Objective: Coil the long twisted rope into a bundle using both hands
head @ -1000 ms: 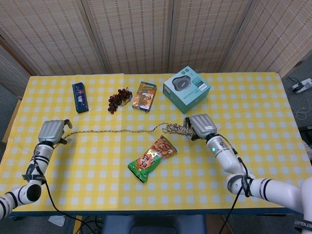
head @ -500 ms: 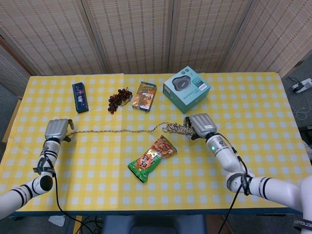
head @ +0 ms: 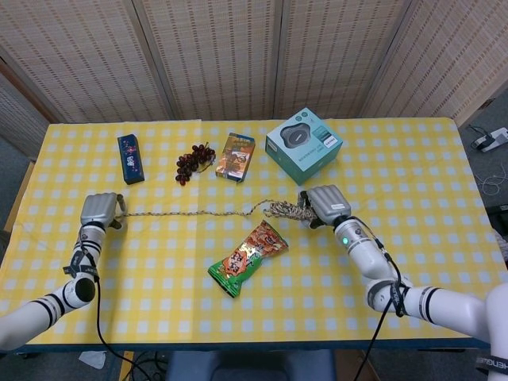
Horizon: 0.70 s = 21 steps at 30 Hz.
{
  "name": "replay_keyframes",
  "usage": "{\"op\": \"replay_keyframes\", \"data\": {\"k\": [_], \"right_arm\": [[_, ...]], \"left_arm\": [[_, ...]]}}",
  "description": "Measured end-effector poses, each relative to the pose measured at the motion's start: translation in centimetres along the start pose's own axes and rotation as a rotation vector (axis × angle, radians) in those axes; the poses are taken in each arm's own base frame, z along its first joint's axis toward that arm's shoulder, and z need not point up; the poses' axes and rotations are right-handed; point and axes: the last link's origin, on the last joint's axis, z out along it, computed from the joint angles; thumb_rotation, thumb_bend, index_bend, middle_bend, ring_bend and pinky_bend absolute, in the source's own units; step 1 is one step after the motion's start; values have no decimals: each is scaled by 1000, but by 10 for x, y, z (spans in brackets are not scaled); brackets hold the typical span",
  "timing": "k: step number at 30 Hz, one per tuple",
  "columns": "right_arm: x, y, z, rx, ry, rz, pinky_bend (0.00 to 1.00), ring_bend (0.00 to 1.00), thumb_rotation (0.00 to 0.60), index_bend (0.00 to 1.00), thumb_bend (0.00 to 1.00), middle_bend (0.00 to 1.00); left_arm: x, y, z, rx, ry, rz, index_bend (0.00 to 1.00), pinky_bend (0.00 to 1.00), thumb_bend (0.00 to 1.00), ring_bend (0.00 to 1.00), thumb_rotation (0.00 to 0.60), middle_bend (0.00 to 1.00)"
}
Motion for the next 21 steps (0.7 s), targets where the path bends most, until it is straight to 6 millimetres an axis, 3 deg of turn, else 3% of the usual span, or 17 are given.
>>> {"op": "replay_keyframes", "data": {"k": [21], "right_arm": [[-5, 4, 4, -9, -13, 6, 613, 508, 600, 734, 623, 603]], "left_arm": [[-6, 12, 10, 14, -21, 13, 626, 1000, 361, 1000, 600, 1000]]}}
